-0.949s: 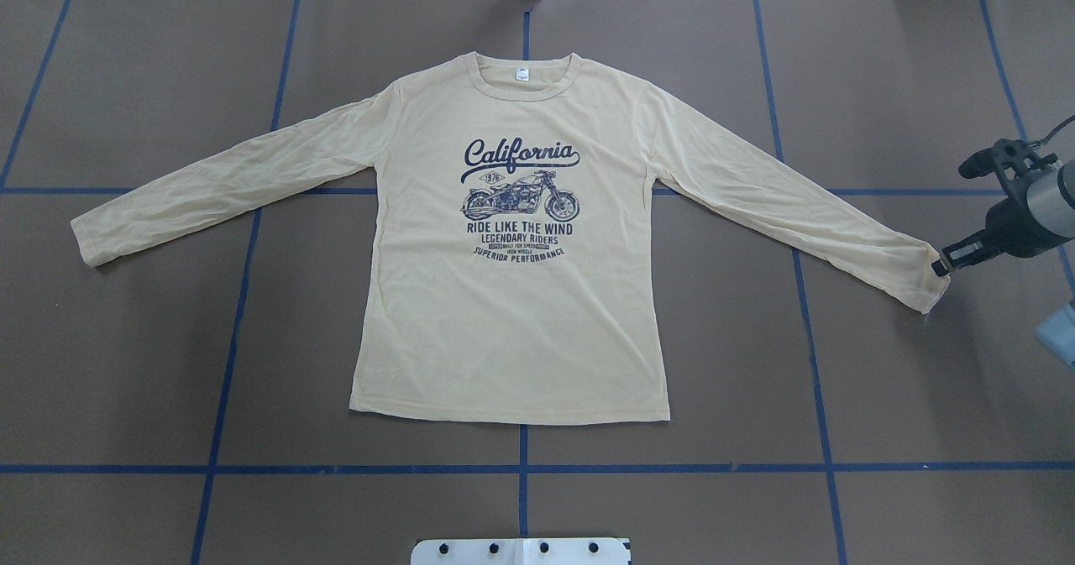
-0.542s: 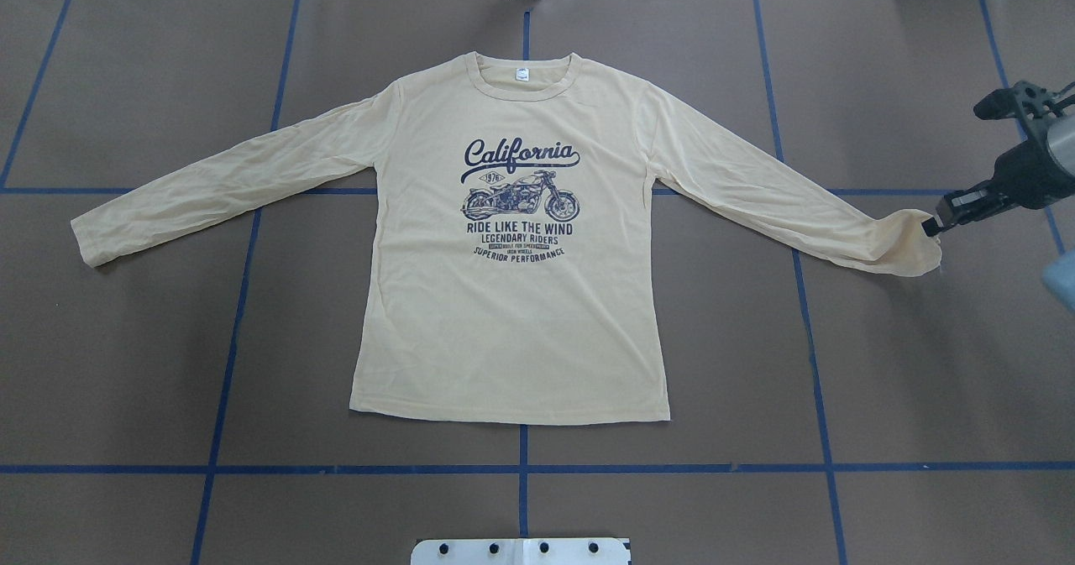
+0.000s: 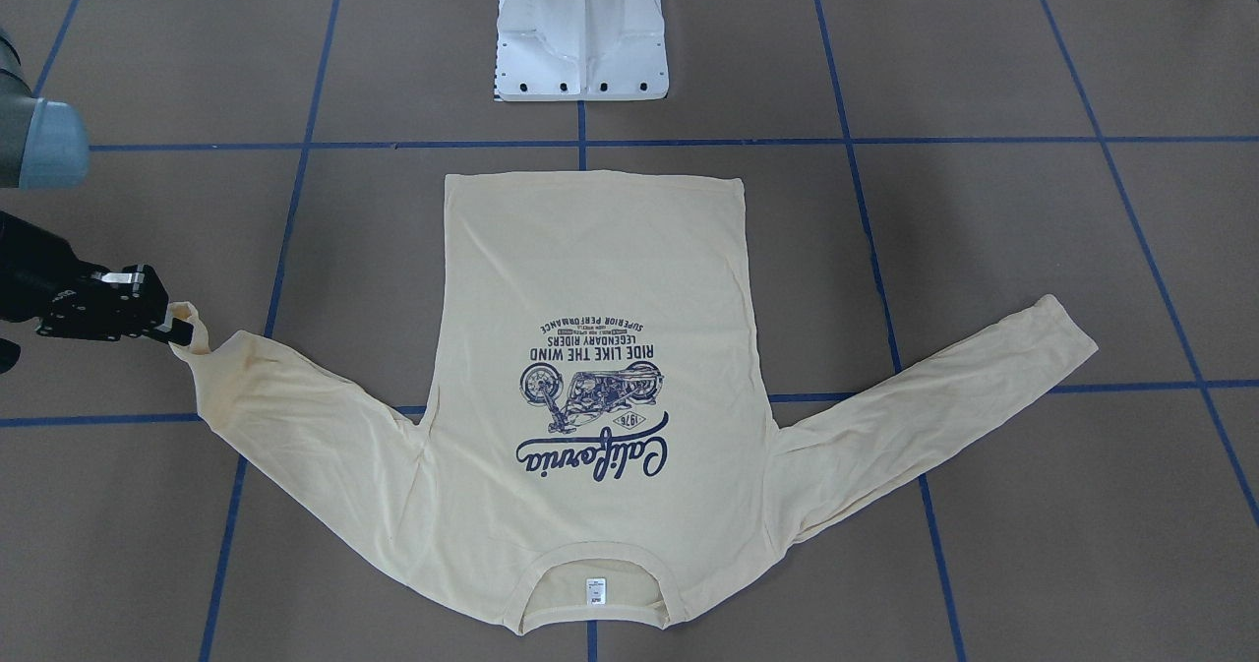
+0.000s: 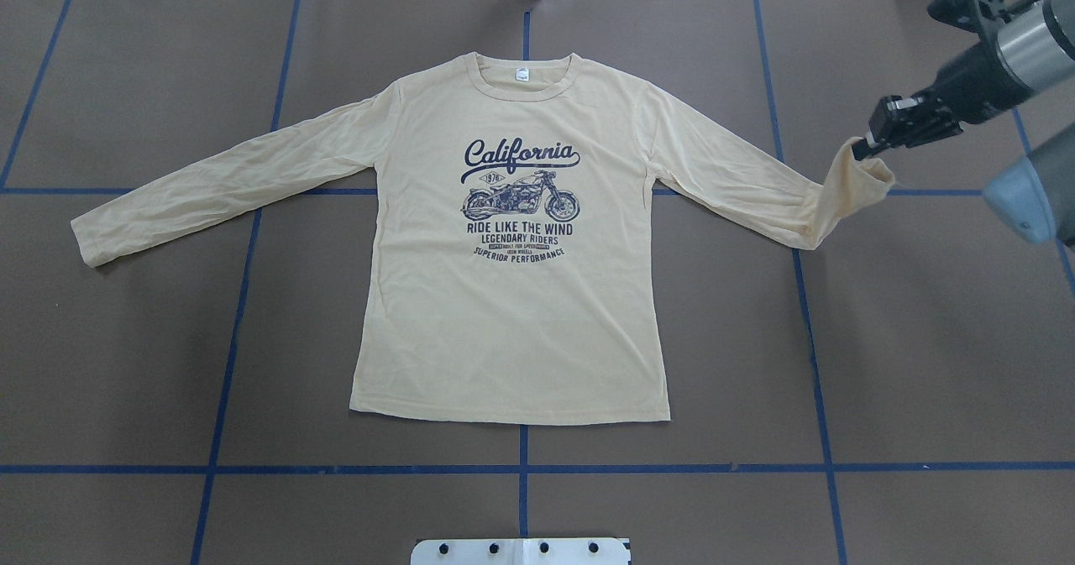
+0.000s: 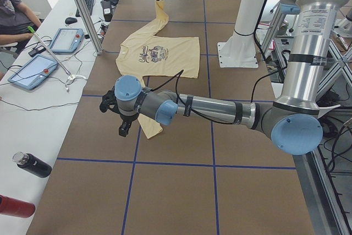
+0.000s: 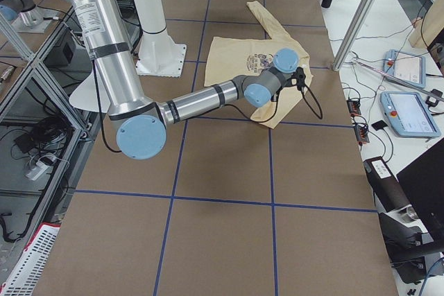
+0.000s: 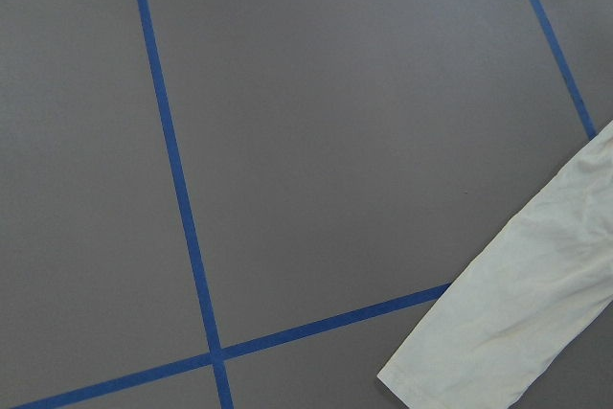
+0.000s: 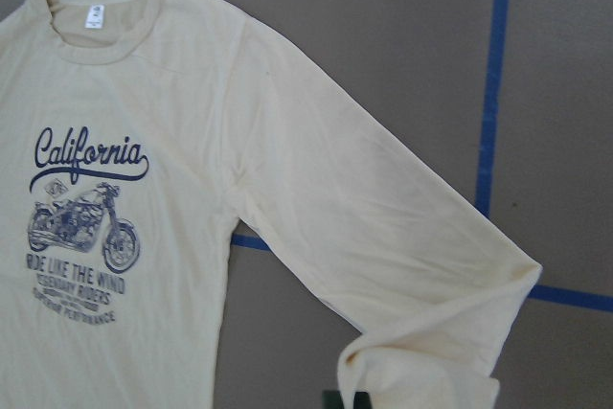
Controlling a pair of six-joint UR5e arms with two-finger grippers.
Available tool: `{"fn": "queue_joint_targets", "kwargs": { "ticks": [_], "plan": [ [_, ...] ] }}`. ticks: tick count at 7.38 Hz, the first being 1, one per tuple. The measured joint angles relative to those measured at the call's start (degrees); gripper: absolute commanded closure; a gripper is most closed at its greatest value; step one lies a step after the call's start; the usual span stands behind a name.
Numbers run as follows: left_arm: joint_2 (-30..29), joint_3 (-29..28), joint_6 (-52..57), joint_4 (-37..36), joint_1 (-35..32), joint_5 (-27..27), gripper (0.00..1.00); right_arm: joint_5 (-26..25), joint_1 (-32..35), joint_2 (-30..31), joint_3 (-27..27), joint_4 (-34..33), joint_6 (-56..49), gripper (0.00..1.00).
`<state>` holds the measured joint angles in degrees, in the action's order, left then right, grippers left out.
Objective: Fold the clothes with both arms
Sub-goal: 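Grasp the cuff with the right gripper and fold it across toward the collar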
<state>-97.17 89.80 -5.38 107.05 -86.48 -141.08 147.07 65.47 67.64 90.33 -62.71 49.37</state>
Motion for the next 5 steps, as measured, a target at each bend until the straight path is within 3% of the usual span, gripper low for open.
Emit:
{"fn": "queue_joint_targets", "kwargs": {
  "ticks": [3,5],
  "plan": [
    [0.0,-0.2,-0.5,-0.1,0.0,-0.1,0.00,-0.3,-2.7,-16.7,-5.5,0.0,8.9,1.00],
    [0.1,-1.1,-0.5,-0.1,0.0,0.0,0.00,-3.8,-6.3,-29.7,-14.0,0.0,9.8,1.00]
  ]
}}
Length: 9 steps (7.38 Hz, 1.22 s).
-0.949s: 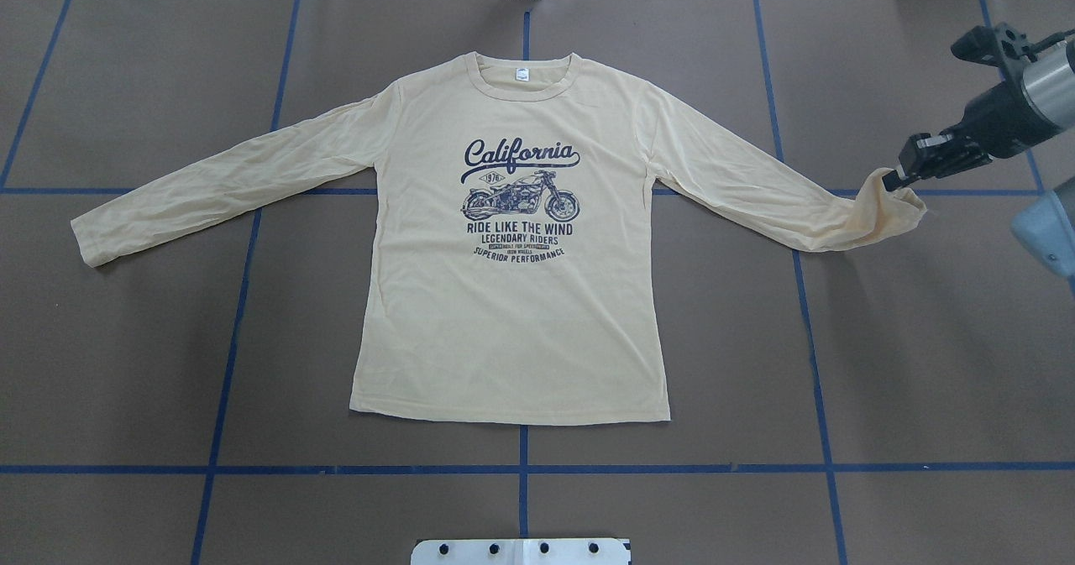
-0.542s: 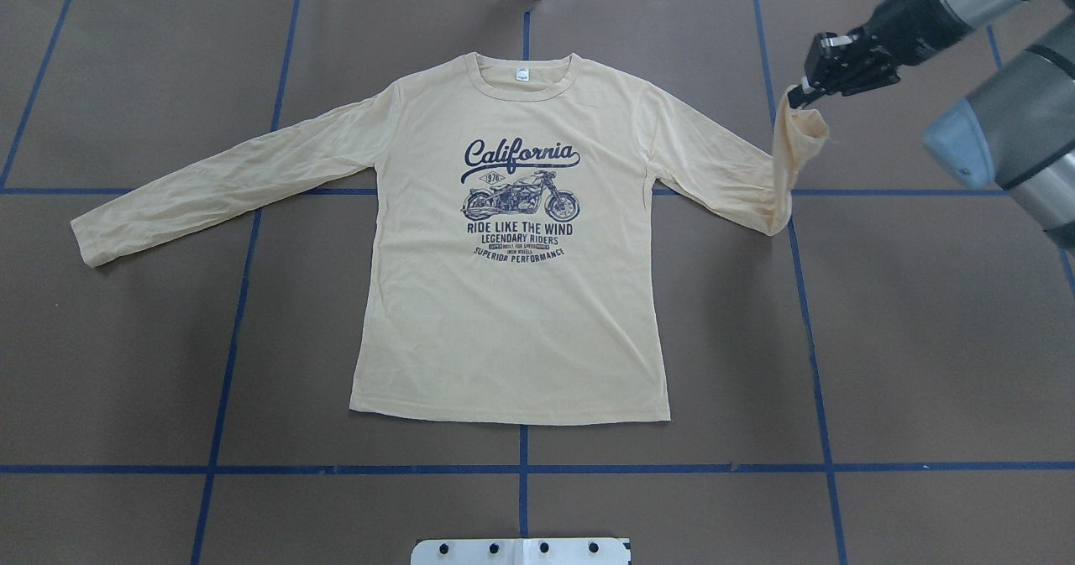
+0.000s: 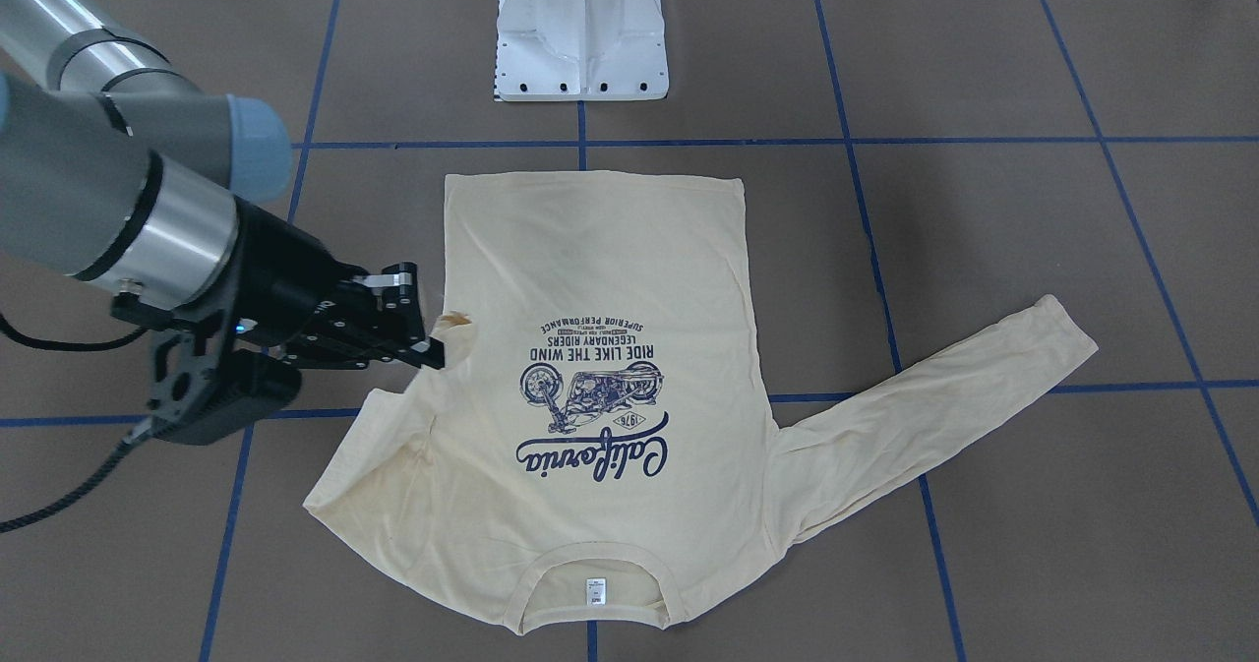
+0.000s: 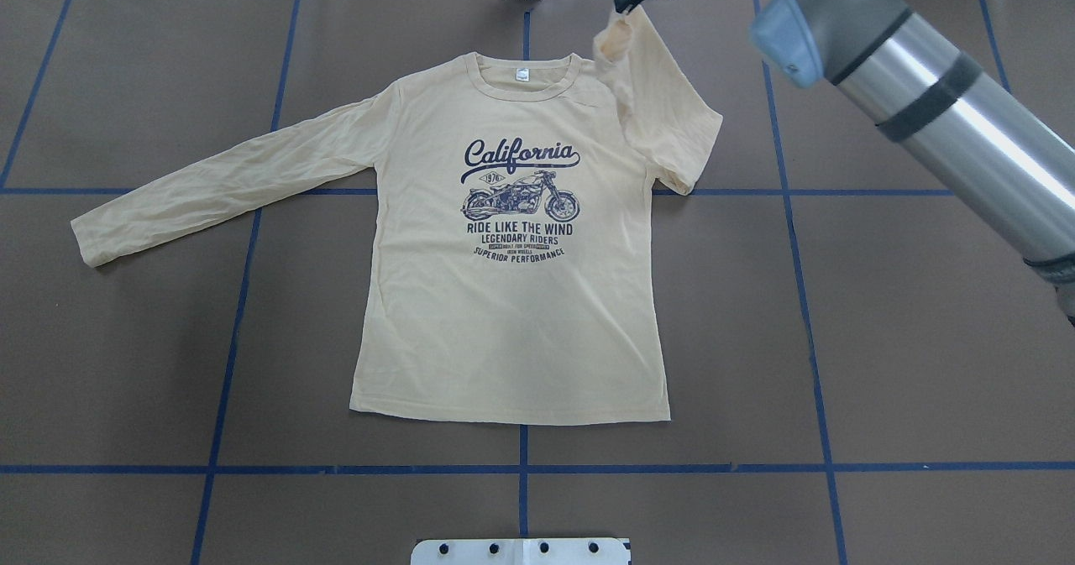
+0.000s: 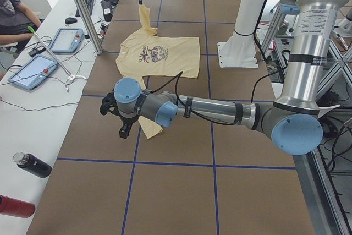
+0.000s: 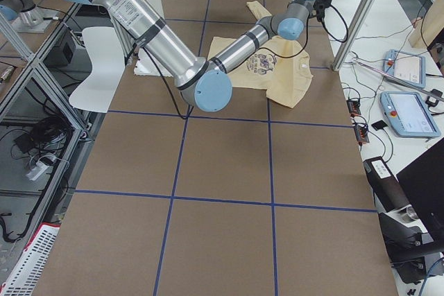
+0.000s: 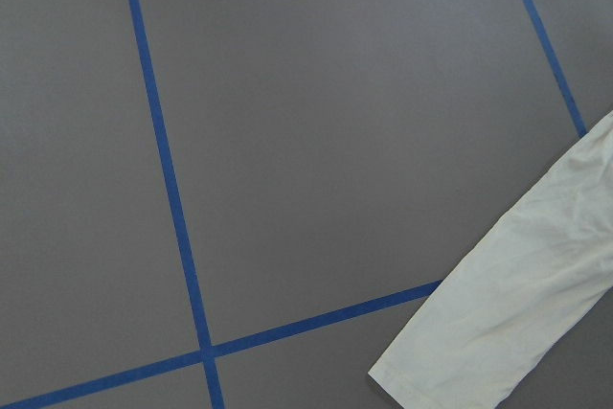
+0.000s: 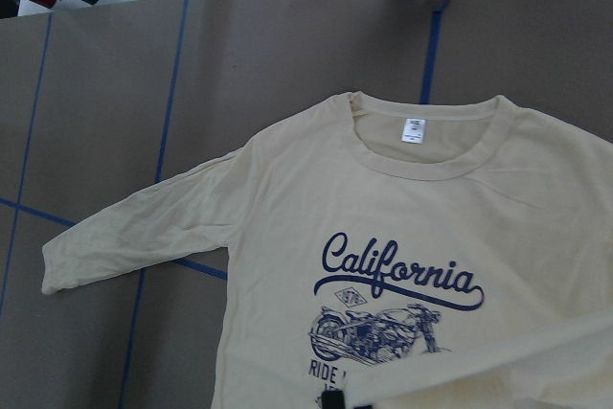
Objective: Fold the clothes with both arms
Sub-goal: 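Grasp the cuff with the right gripper and fold it across toward the collar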
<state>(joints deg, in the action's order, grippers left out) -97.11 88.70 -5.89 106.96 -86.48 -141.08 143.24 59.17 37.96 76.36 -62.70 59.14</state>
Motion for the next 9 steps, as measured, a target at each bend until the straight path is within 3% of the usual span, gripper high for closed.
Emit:
{"fn": "queue_joint_targets", "kwargs": {
  "ticks": [1,3,9],
  "plan": [
    [-0.3,-1.1,0.2,0.0,0.0,0.0,0.00,-4.6,-3.3,-6.0,-4.7,0.0,0.1,1.00],
    [-0.8,-2.6,0.1,0.2,0.0,0.1,0.00,-13.8,-9.2,-12.2,-10.6,0.8,0.1,1.00],
    [-1.0,-3.6,-1.0,1.0,0.0,-0.1,0.00,-31.3,-18.7,-15.3,-21.1,6.2,0.1,1.00]
  ]
}}
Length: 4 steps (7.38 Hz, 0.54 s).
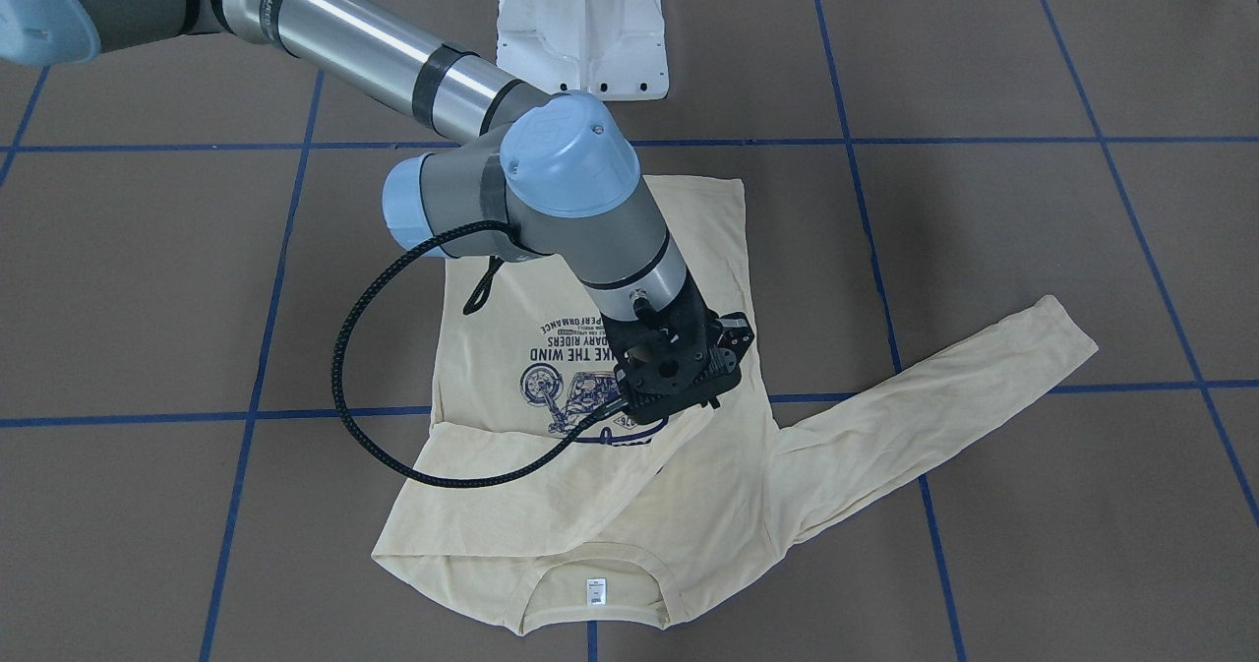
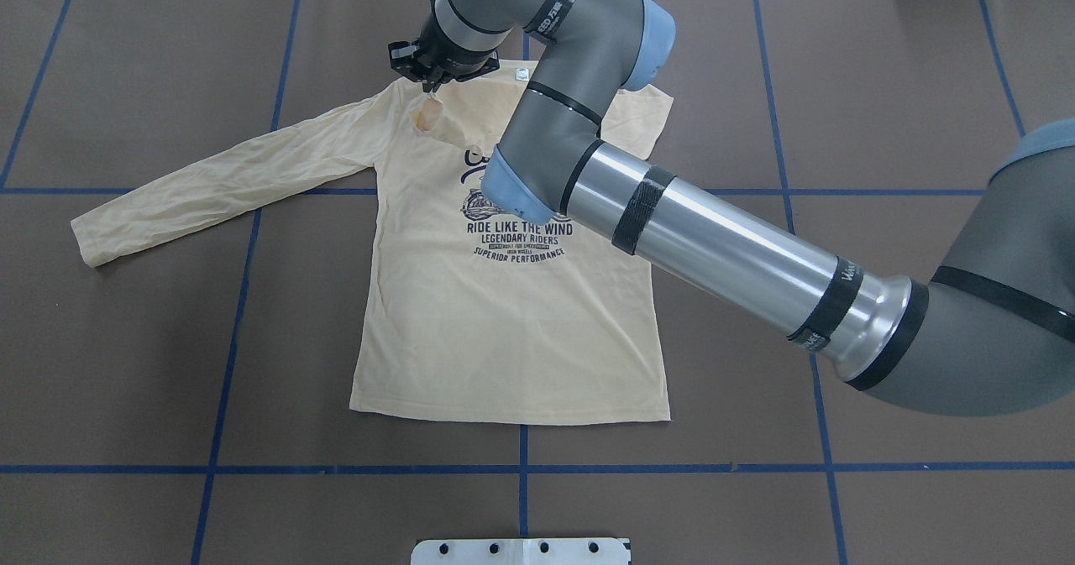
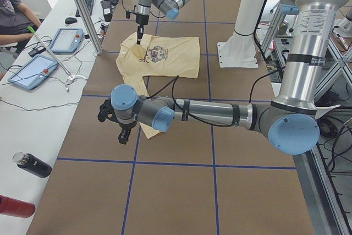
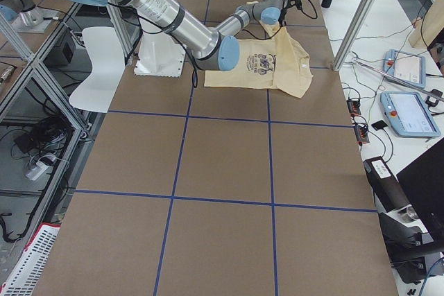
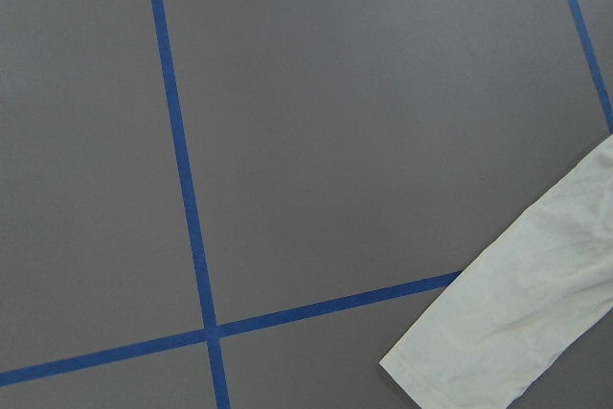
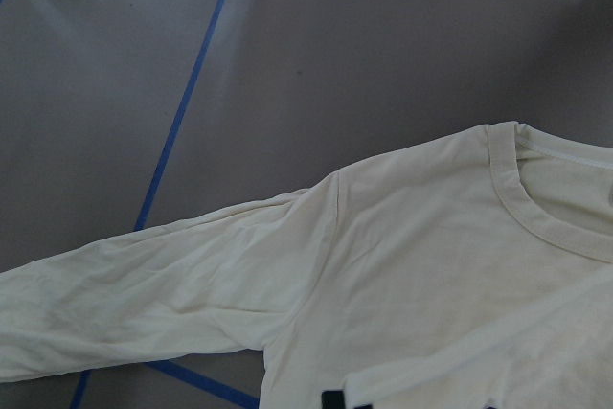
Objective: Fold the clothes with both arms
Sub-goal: 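Grasp the cuff with the right gripper and fold it across toward the collar, then release the sleeve near the collar and lift the right gripper away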
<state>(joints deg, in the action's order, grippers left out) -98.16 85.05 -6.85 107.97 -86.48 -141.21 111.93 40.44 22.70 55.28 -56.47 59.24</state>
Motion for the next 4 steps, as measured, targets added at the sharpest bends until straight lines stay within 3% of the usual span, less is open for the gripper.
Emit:
{"fn": "queue_joint_targets", "kwargs": {
  "ticks": [1,2,4],
  "plan": [
    [-0.3,-1.2,0.0,1.1,0.0,0.0,0.00,-2.1,-0.8,-1.1,-2.3,0.0,0.0,0.92],
    [-1.2,-3.2,0.0,2.2,0.0,0.0,0.00,-4.2,-1.6,-2.1,-4.5,0.0,0.0,0.01],
    [-2.7,-5.6,0.0,3.2,0.0,0.0,0.00,-7.5,-2.8,-3.7,-7.2,0.1,0.6,0.01]
  ]
}}
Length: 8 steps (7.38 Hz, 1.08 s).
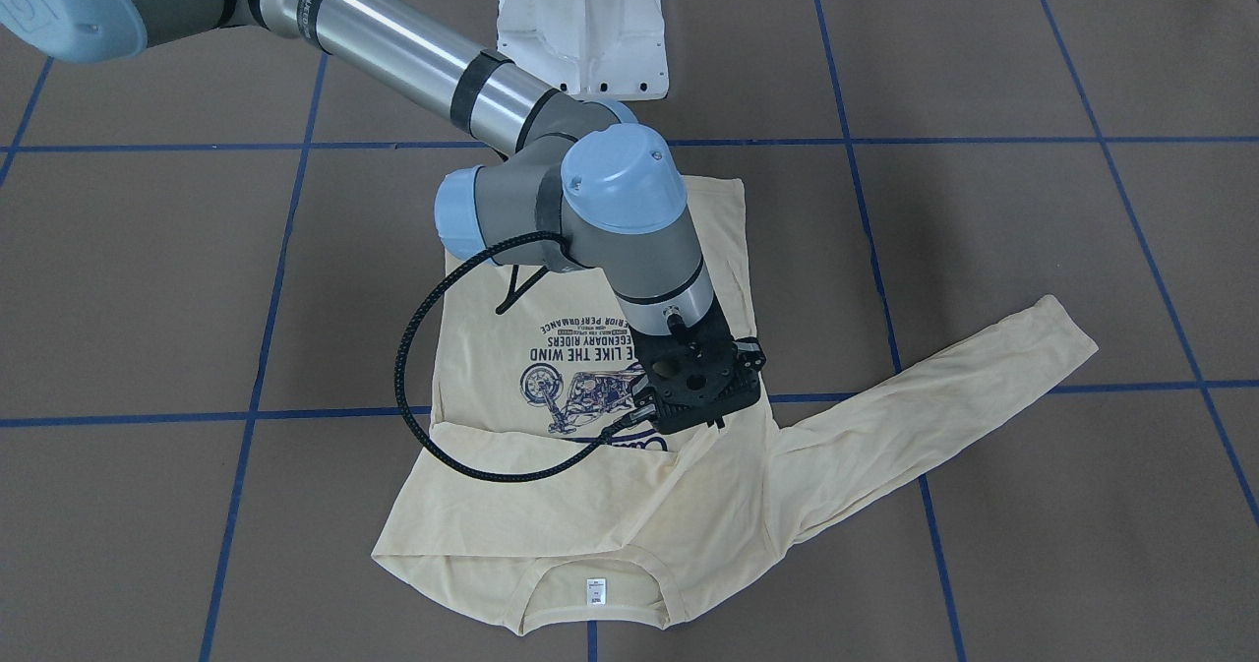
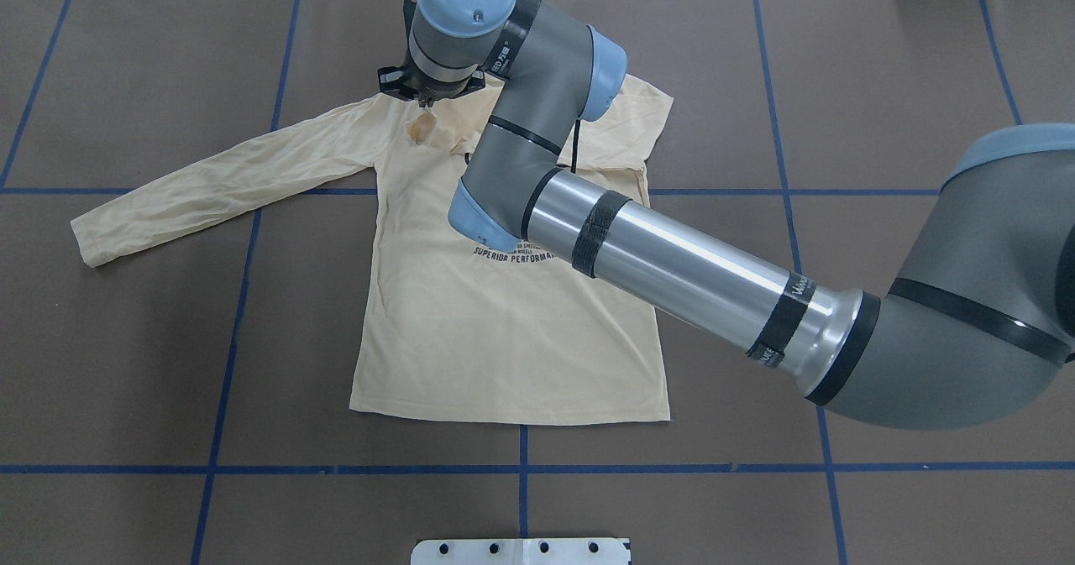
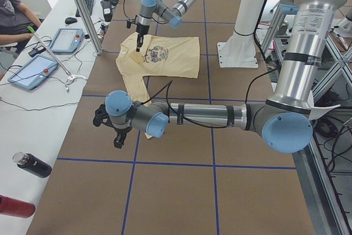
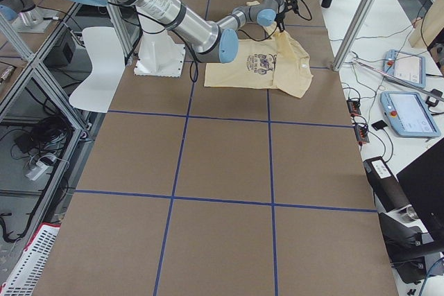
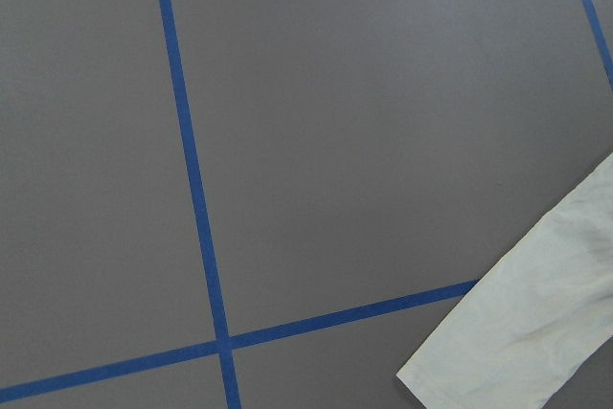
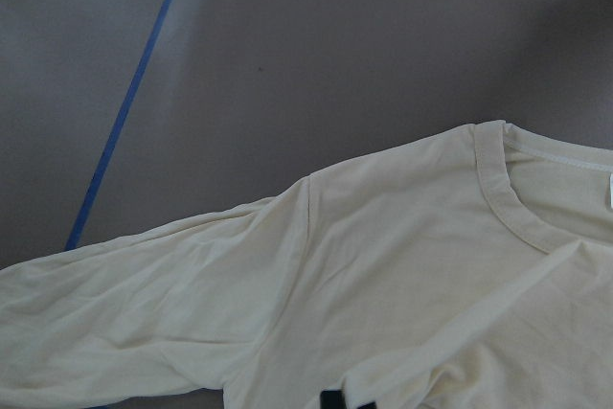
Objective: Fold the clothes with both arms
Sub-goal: 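Release the sleeve near the collar and lift the right gripper away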
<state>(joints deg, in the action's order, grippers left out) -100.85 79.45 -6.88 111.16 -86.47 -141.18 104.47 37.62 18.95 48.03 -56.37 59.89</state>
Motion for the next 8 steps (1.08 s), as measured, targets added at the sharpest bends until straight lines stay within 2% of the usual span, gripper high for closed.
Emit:
{"fn": "queue_joint_targets", "kwargs": {
  "ticks": [5,7,8],
  "plan": [
    [-0.5,-0.3,-2.2,0.7,0.0,-0.1,0.00,-2.1,-0.7,-1.6,-0.2,0.0,11.4,0.01],
    [-0.6,-0.3,-6.9,3.9,0.5,0.1,0.01,-2.2,-0.7,1.2,2.4,-0.2,12.6,0.00],
    [-0.6,-0.3,-12.3,7.4,2.4,0.5,0.01,-2.0,-0.4,4.5,5.6,-0.8,12.7,0.00]
  ]
}}
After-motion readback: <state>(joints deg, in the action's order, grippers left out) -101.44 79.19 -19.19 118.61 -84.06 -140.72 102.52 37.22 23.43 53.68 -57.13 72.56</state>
